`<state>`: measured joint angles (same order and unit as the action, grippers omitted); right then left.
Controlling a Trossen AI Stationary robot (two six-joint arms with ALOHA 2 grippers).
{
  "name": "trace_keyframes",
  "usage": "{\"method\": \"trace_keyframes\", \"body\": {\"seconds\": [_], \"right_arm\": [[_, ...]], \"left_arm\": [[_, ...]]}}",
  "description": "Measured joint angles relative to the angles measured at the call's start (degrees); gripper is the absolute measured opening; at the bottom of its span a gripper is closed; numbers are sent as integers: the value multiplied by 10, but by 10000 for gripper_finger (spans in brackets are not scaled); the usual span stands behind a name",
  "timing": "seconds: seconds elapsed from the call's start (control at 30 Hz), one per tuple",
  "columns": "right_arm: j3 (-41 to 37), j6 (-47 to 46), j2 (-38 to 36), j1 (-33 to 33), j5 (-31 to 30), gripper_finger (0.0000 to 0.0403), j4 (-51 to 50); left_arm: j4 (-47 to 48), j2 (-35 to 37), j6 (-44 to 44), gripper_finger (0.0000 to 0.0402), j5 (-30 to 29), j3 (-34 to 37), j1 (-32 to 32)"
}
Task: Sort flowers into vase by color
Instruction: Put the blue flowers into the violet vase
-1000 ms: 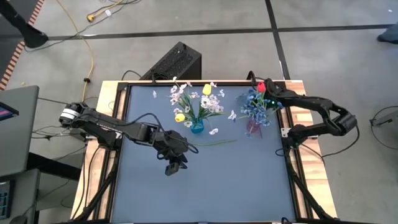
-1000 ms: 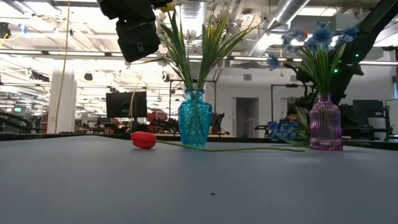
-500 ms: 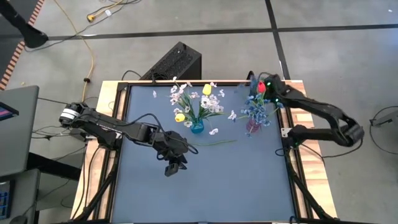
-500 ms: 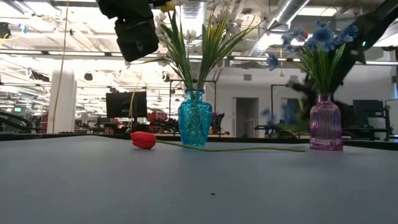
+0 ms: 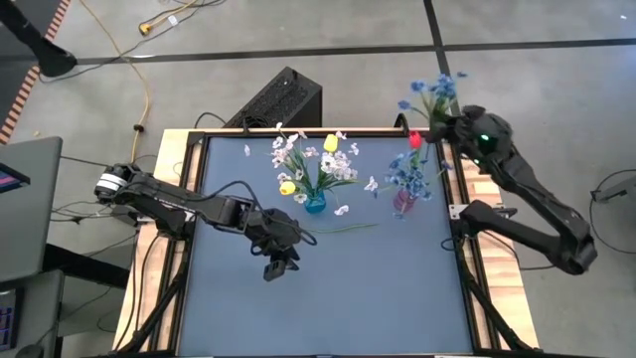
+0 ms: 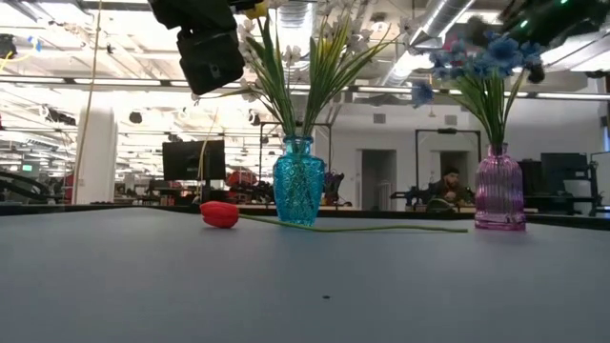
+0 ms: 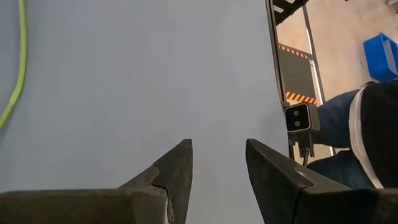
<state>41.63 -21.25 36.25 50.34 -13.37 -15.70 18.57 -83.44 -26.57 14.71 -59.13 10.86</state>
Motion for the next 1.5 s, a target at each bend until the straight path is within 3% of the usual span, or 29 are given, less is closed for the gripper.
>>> {"method": "trace_keyframes", "body": {"seconds": [0.47, 0.67, 0.93, 1.5], "right_arm": [[-31, 18, -219, -99, -187, 30, -5], [-118, -24, -303, -120, -173, 30, 66], [-214, -57, -334, -168, -147, 30, 129], [-217, 6, -334, -234, -139, 30, 132]], "left_arm": [[-16, 0, -9, 138, -1, 0, -1], [-19, 0, -20, 138, -1, 0, -1], [-27, 0, -39, 138, -3, 0, -1], [-27, 0, -59, 138, -4, 0, 3]]}}
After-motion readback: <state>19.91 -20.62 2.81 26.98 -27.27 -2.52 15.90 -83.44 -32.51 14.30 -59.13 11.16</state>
